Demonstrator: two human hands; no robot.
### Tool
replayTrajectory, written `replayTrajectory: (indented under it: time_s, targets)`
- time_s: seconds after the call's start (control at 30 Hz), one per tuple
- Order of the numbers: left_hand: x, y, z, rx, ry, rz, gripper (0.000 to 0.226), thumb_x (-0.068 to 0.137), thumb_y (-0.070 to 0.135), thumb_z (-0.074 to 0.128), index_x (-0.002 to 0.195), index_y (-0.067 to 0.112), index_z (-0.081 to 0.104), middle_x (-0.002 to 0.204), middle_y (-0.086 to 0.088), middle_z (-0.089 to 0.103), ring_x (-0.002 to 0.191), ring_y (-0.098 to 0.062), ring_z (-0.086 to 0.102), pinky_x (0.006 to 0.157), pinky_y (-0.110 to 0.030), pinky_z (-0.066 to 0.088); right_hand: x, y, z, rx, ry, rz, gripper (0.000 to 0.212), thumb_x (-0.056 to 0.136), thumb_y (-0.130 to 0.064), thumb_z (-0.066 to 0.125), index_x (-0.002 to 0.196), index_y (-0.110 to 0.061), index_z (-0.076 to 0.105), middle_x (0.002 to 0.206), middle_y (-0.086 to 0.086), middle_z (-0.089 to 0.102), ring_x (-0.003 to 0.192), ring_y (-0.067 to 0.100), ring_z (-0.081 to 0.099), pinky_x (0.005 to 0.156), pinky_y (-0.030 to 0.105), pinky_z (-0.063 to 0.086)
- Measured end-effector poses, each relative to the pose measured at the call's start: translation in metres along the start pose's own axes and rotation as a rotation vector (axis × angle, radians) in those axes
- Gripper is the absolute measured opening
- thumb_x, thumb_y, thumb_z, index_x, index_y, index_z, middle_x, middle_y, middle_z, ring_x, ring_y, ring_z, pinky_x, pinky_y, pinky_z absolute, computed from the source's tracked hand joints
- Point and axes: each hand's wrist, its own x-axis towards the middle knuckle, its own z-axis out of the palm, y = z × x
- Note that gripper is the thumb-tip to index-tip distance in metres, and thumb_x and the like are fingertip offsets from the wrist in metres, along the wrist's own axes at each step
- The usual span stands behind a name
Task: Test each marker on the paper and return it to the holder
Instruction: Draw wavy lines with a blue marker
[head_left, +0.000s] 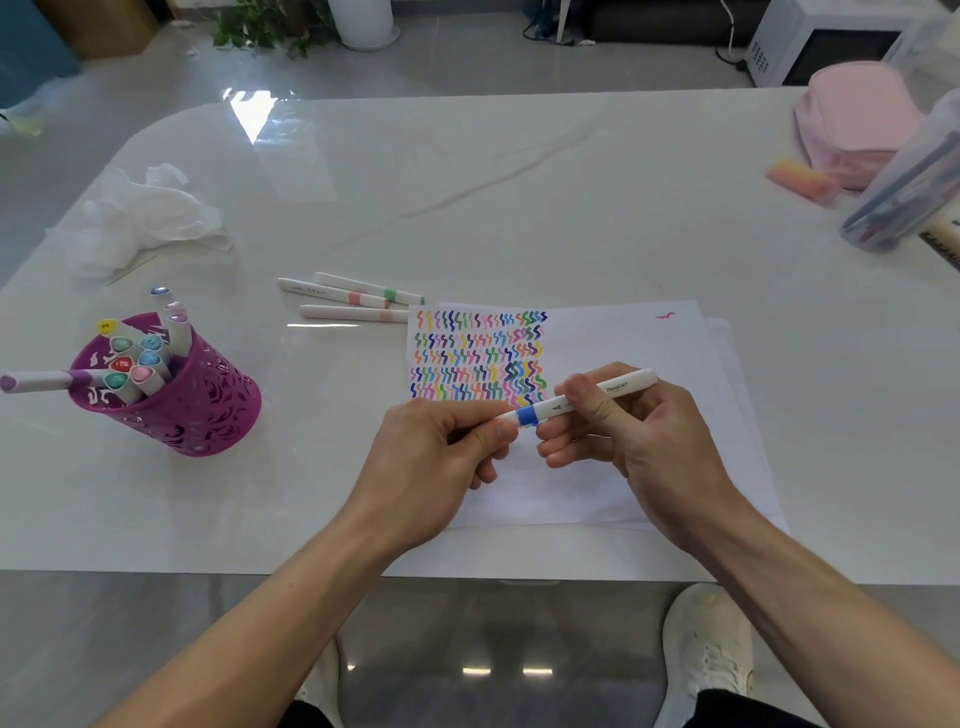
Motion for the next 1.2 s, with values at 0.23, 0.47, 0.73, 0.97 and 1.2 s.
replayTrajectory:
  time_s: [0.23, 0.47, 0.73, 0.97, 1.2]
  targets:
    - [0.001, 0.001, -0.003, 0.016, -0.001, 0.03, 0.013, 0.093, 0.02, 0.068, 0.097, 0.019, 0.08, 0.069, 0.0, 0.071, 0.056, -0.008, 0.06, 0.057, -0.022, 0.053, 0.0, 0.001, 0.002, 0.012, 0.006, 0.001, 0.037, 0.089, -0.026, 0.065, 0.101, 0.009, 0.068, 0.08, 0.024, 0.075, 0.07, 0.043, 0.074, 0.065, 0.038, 0.063]
    - [0.001, 0.004, -0.003, -0.001, -0.011, 0.023, 0.012, 0.093, 0.019, 0.068, 0.094, 0.022, 0.08, 0.07, -0.003, 0.071, 0.058, -0.011, 0.061, 0.058, -0.026, 0.055, -0.002, 0.003, 0.001, 0.016, 0.0, 0.009, 0.036, 0.088, -0.029, 0.066, 0.101, 0.004, 0.072, 0.084, 0.023, 0.076, 0.075, 0.041, 0.076, 0.069, 0.039, 0.064]
    - [0.002, 0.02, -0.01, -0.233, 0.085, 0.033, 0.006, 0.086, 0.015, 0.074, 0.091, 0.015, 0.077, 0.071, -0.01, 0.071, 0.06, -0.014, 0.063, 0.061, -0.022, 0.054, 0.003, -0.003, 0.005, 0.129, 0.03, 0.064, 0.035, 0.081, -0.03, 0.073, 0.1, -0.001, 0.072, 0.079, 0.021, 0.073, 0.069, 0.031, 0.071, 0.063, 0.031, 0.059]
    - [0.003, 0.025, -0.03, -0.416, 0.318, 0.11, 0.016, 0.08, 0.025, 0.074, 0.09, 0.013, 0.073, 0.09, -0.012, 0.076, 0.083, -0.023, 0.073, 0.083, -0.036, 0.06, 0.005, 0.006, -0.003, -0.364, 0.179, -0.021, 0.021, 0.095, -0.035, 0.07, 0.097, -0.015, 0.065, 0.062, 0.008, 0.071, 0.049, 0.017, 0.06, 0.051, 0.025, 0.048]
    - [-0.017, 0.039, -0.065, -0.116, 0.514, 0.319, 0.014, 0.09, 0.015, 0.074, 0.101, 0.022, 0.071, 0.1, 0.005, 0.076, 0.098, -0.014, 0.073, 0.086, -0.028, 0.057, 0.003, 0.024, -0.006, -1.179, 0.159, -0.17, 0.037, 0.098, -0.045, 0.059, 0.07, -0.021, 0.055, 0.059, -0.006, 0.061, 0.063, 0.026, 0.06, 0.061, 0.037, 0.047]
